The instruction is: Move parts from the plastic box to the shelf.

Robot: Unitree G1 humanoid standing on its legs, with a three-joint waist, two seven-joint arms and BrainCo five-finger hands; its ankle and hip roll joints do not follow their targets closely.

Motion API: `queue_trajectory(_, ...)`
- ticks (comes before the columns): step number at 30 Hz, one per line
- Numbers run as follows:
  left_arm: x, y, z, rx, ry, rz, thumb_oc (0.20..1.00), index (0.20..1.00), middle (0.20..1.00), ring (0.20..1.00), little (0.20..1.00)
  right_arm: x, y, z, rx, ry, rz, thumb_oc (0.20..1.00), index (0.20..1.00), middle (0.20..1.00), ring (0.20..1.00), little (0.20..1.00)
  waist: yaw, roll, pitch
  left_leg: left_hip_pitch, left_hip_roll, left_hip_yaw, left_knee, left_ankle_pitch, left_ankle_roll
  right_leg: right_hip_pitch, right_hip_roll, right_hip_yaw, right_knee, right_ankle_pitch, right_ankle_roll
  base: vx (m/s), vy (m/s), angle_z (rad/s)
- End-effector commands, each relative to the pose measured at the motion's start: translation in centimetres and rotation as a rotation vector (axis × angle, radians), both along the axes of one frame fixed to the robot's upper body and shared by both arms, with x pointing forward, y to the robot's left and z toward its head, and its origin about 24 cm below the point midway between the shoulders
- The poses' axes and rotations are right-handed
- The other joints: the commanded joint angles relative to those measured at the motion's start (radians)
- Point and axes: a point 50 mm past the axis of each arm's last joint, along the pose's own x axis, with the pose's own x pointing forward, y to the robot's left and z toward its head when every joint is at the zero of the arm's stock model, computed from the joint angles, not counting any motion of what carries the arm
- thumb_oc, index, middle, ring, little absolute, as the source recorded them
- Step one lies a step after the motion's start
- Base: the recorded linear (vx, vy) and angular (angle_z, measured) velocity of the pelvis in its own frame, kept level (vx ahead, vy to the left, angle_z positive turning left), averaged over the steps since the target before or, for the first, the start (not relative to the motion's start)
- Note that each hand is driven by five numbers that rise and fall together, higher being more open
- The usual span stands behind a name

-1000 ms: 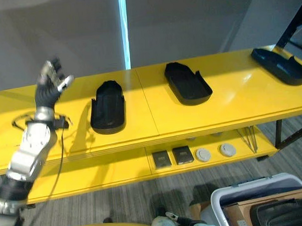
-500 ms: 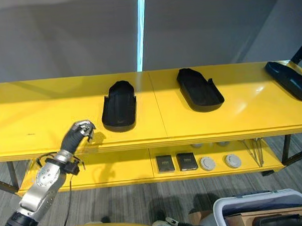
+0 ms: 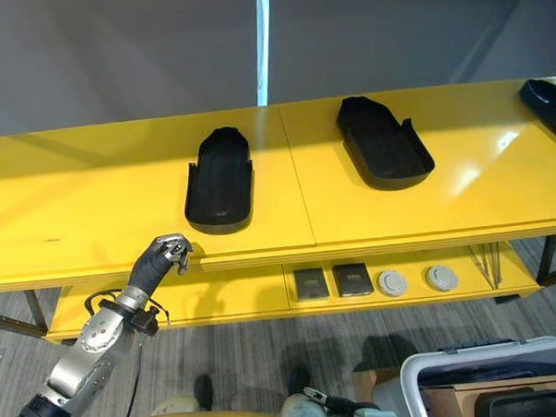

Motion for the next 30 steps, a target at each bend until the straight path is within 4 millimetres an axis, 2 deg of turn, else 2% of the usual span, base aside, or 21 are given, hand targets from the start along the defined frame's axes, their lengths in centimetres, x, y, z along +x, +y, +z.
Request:
queue_trajectory(1, 1.9, -1.2, 3.7, -0.059, -0.161, -0.007, 0.2, 0.2, 0.2, 0.2, 0.2, 0.5, -0.4, 0.1, -0.027, 0.02, 0.039, 1.0, 1.0, 1.0, 1.0, 1.0, -0.013, -0.016, 0.057, -0.037, -0.02, 0.035, -0.002, -0.072, 0.019, 0.089, 0.008, -0.038, 0.002, -0.149, 0.005, 0.02, -0.021, -0.07)
queue_trajectory(4, 2.7, -2.1, 3.4, -0.077, -0.082, 0.0, 0.2, 0.2, 0.2, 0.2, 0.2, 0.5, -0.1, 0.1, -0.023, 0.016, 0.043, 1.0, 1.0, 1.0, 1.0, 1.0, -0.028, -0.016, 0.059, -0.035, -0.021, 0.035, -0.002, -0.072, 0.02, 0.085, 0.01, -0.024, 0.002, -0.146, 0.006, 0.05, -0.02, -0.06)
queue_trajectory(17, 4.5, -3.5, 2.4, -0.036, 0.022, 0.06, 0.2, 0.2, 0.2, 0.2, 0.2, 1.2, 0.0, 0.3, -0.029, 0.011, 0.099, 1.0, 1.0, 1.0, 1.0, 1.0, -0.074, -0.005, 0.075, -0.032, -0.021, 0.044, -0.002, -0.067, 0.022, 0.073, 0.016, 0.019, 0.002, -0.143, 0.001, 0.02, 0.008, -0.08)
queue_trajectory(23, 5.5, -2.9, 2.6, -0.007, -0.001, 0.147, 0.2, 0.2, 0.2, 0.2, 0.2, 1.3, -0.2, 0.4, -0.037, 0.008, 0.112, 1.0, 1.0, 1.0, 1.0, 1.0, -0.088, -0.004, 0.086, -0.032, -0.022, 0.047, -0.002, -0.063, 0.022, 0.068, 0.017, 0.034, 0.002, -0.14, 0.0, 0.0, 0.004, -0.01)
queue_trajectory(30, 7.3, -2.0, 3.7, 0.002, -0.037, 0.252, 0.2, 0.2, 0.2, 0.2, 0.2, 1.4, -0.5, 0.5, -0.037, 0.003, 0.127, 1.0, 1.0, 1.0, 1.0, 1.0, -0.107, -0.007, 0.099, -0.032, -0.019, 0.048, -0.002, -0.06, 0.022, 0.063, 0.02, 0.05, 0.002, -0.137, 0.0, 0.0, 0.001, 0.0)
